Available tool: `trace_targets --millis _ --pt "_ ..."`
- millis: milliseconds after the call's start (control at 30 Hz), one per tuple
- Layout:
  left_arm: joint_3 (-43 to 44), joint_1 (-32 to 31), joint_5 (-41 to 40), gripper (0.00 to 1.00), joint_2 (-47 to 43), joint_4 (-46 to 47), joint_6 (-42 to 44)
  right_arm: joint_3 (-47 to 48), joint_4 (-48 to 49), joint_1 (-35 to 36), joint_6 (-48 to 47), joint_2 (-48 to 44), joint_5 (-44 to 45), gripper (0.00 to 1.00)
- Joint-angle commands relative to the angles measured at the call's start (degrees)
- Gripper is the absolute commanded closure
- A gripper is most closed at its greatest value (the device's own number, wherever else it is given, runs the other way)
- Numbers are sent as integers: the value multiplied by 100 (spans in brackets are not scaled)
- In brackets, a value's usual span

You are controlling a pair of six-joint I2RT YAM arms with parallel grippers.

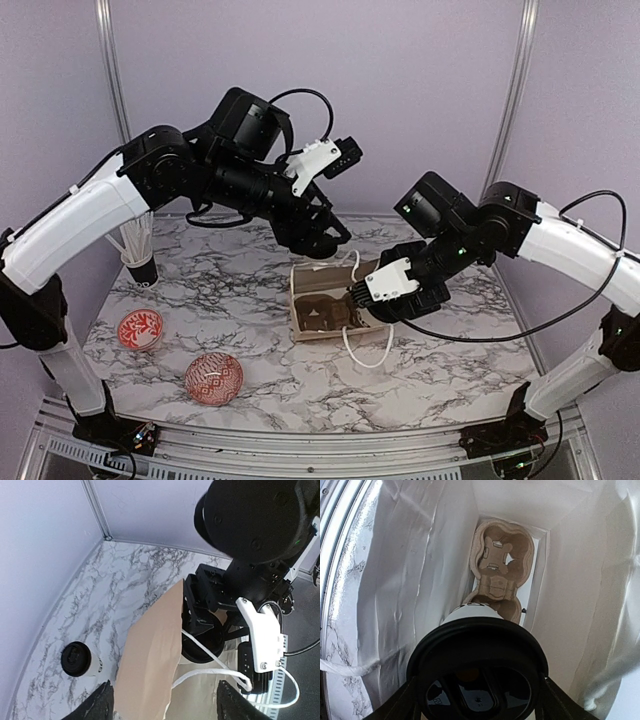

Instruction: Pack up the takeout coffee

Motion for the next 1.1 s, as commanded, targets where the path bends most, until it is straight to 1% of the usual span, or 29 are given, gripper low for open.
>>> trace_targets --millis 0,67,167,200,267,367,500,600,700,800,967,1067 --pt "-258 101 -800 26 -457 237 59 -35 -104 163 111 -237 222 50" --pt "-390 420 -972 26 -300 372 -37 -157 -277 336 67 -332 294 50" --pt "-565 1060 -570 26 94 738 -498 -472 -440 729 -3 -586 487 50" --pt "-595 1188 -361 27 265 839 -534 -535 -504 830 -7 -647 491 50" --pt "-575 1297 -303 27 628 955 -486 -600 -634 998 -25 -733 439 50" --pt "-408 1364 -331 28 1212 1012 -432 -632 -572 1073 101 -793 492 50" --pt "-265 1403 29 30 1862 1068 -502 -671 -94 1076 418 -840 926 50" --pt "-266 1404 278 31 2139 1122 -619 -822 153 1073 547 -979 1061 50" --pt "-337 1362 652 32 2244 1226 -730 -958 285 1080 588 -1137 1152 51" --pt "-435 1300 797 33 2235 1295 -731 -1047 319 1127 549 -1300 1153 51" --pt "-632 1185 1016 36 2238 1327 -789 -1786 916 1225 -128 -1886 1571 51" --pt "-855 1118 1046 37 2193 1330 -777 -2108 1280 1252 -277 -2068 1695 51"
